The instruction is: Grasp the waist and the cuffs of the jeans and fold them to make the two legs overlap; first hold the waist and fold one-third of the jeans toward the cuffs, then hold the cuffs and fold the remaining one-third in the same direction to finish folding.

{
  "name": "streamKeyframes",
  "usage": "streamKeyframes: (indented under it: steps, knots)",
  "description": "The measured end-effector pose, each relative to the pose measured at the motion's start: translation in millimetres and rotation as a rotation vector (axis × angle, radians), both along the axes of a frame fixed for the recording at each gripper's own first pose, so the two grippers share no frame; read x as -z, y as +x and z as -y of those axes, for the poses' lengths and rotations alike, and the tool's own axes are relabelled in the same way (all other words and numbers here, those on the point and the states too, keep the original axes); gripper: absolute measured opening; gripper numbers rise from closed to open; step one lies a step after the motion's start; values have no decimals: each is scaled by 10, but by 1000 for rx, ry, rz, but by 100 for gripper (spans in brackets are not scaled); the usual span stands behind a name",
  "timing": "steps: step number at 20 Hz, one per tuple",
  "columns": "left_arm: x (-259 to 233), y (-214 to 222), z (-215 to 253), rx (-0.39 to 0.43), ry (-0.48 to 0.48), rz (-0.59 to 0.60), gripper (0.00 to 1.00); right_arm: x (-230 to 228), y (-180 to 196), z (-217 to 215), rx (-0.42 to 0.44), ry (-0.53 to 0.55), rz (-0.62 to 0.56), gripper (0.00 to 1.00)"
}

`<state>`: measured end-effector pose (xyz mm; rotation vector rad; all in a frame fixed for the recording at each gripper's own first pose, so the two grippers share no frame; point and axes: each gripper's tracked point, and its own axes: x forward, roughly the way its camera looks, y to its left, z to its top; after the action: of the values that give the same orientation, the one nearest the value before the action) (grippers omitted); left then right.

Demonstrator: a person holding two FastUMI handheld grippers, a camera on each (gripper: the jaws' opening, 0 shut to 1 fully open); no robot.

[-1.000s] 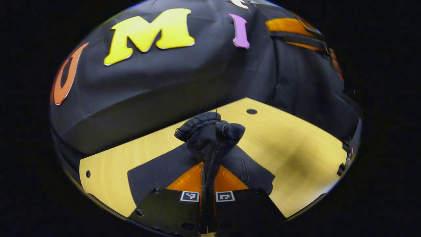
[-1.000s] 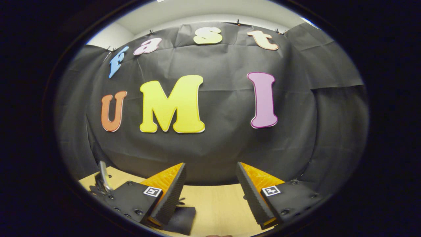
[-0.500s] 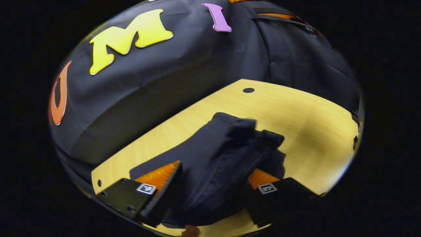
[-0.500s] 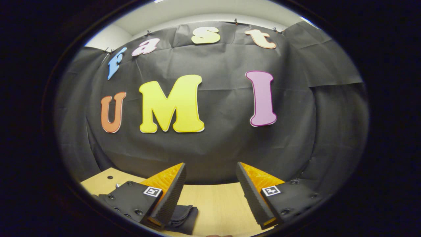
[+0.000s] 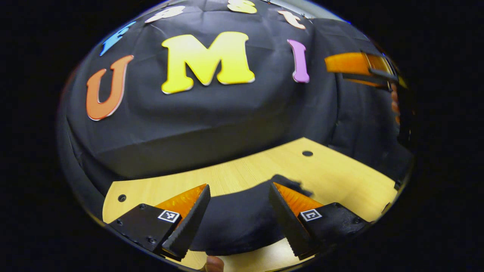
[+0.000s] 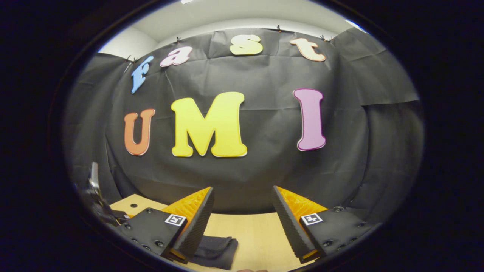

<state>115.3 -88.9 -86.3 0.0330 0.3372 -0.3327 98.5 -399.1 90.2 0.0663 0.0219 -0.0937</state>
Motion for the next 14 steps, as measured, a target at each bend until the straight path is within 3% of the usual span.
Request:
streamKeyframes:
  steps: [7, 14]
  knots:
    - [-1043, -298, -751, -153, -115, 160, 99, -332, -272, -501, -59, -32, 46, 94]
    - [-1605, -741, -1427, -262, -145, 247, 99, -414, -649, -824, -81, -47, 49, 94]
